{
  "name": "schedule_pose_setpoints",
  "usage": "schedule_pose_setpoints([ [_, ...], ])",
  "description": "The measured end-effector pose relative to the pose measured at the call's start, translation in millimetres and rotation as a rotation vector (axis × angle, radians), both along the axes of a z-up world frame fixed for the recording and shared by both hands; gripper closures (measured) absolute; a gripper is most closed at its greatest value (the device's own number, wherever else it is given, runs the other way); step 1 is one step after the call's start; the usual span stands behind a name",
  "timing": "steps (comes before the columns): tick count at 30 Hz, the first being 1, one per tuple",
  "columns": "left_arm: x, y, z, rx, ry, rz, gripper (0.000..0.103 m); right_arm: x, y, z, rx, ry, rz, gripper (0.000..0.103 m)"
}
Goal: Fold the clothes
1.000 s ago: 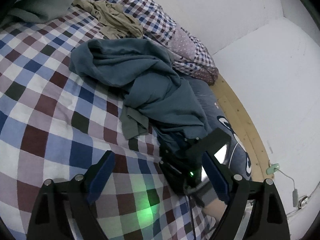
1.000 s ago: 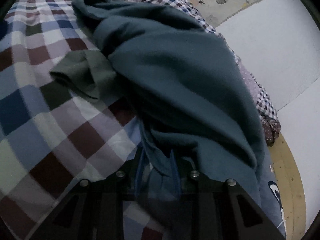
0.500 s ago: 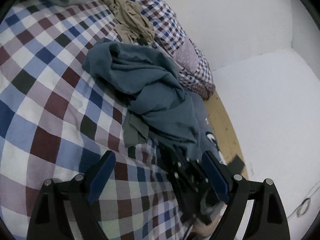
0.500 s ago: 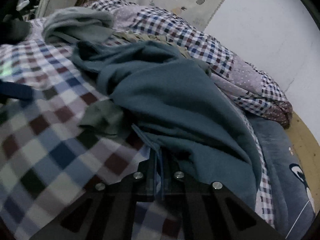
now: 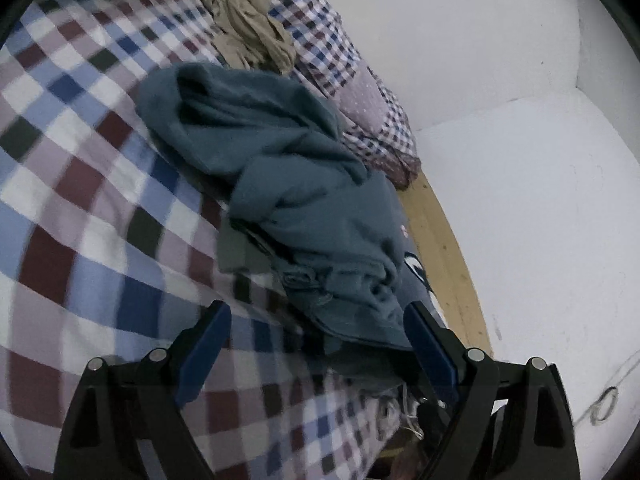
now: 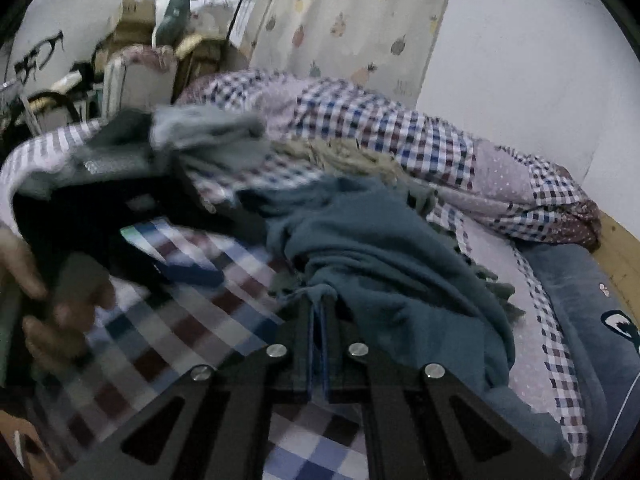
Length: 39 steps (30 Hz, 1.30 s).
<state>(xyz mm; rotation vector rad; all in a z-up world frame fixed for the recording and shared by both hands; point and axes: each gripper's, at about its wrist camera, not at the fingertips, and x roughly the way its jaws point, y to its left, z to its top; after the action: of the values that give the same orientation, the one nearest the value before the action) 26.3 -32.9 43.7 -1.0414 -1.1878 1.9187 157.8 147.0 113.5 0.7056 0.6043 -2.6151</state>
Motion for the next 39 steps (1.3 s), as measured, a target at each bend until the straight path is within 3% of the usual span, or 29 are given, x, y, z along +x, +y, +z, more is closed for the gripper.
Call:
schedule_pose_setpoints([
  [5, -5.5, 11.3, -13.5, 0.212, -0.091, -0.084, 0.013, 22.6, -10.9, 17.4, -0.068, 0.035, 0.031, 0.102],
  [8, -6.0, 12.7, -17.9, 0.287, -0.115, -0.103, 0.013, 36.2, -17.4, 27.9, -0.109, 0.057, 0.05, 0.102],
  [10, -7.6, 15.3, -19.5, 0.308, -0.129, -0.116, 0.038, 41.9, -19.0, 26.1, -0.114, 0.048, 0.053, 0.102],
  [11, -8.5, 17.2, -20.0, 0.292, -0.144, -0.122, 0.068, 44.1, -19.3, 23.6, -0.113, 0.04, 0.053, 0.102],
  [12, -8.6, 16.8, -19.0, 0.273, -0.141, -0.115, 0.083, 46.4, -19.6, 21.2, -0.111, 0.032, 0.052, 0.102],
  [15, -7.8, 12.7, -13.2, 0.215, -0.115, -0.076, 0.095, 53.2, -20.6, 14.0, -0.108, 0.007, 0.051, 0.102],
  [20, 1.9, -13.2, 17.9, 0.143, 0.008, 0.053, 0.098, 62.6, -22.4, 2.8, -0.087, -0.008, 0.043, 0.098],
  [21, 5.1, -18.5, 25.3, 0.13, 0.034, 0.074, 0.098, 64.1, -22.7, 0.8, -0.083, -0.008, 0.04, 0.092],
  [23, 11.9, -31.1, 39.4, 0.112, 0.086, 0.116, 0.098, 67.6, -22.7, -3.0, -0.077, -0.001, 0.024, 0.069],
  [24, 16.6, -39.0, 46.8, 0.103, 0.112, 0.136, 0.098, 69.1, -22.5, -4.7, -0.073, 0.002, 0.015, 0.051],
  [25, 20.4, -48.5, 54.3, 0.097, 0.139, 0.16, 0.098, 70.5, -22.6, -6.1, -0.066, 0.005, 0.01, 0.044],
  [31, 46.3, -119.6, 88.5, 0.07, 0.266, 0.311, 0.098, 77.8, -20.6, -16.4, 0.007, 0.022, -0.041, 0.04],
  [35, 61.4, -172.1, 101.5, 0.084, 0.298, 0.426, 0.099, 86.1, -13.2, -22.7, 0.064, 0.038, -0.111, 0.036],
  [39, 72.2, -201.0, 106.9, 0.072, 0.311, 0.461, 0.099, 96.3, -12.5, -38.1, 0.127, 0.004, -0.134, 0.032],
])
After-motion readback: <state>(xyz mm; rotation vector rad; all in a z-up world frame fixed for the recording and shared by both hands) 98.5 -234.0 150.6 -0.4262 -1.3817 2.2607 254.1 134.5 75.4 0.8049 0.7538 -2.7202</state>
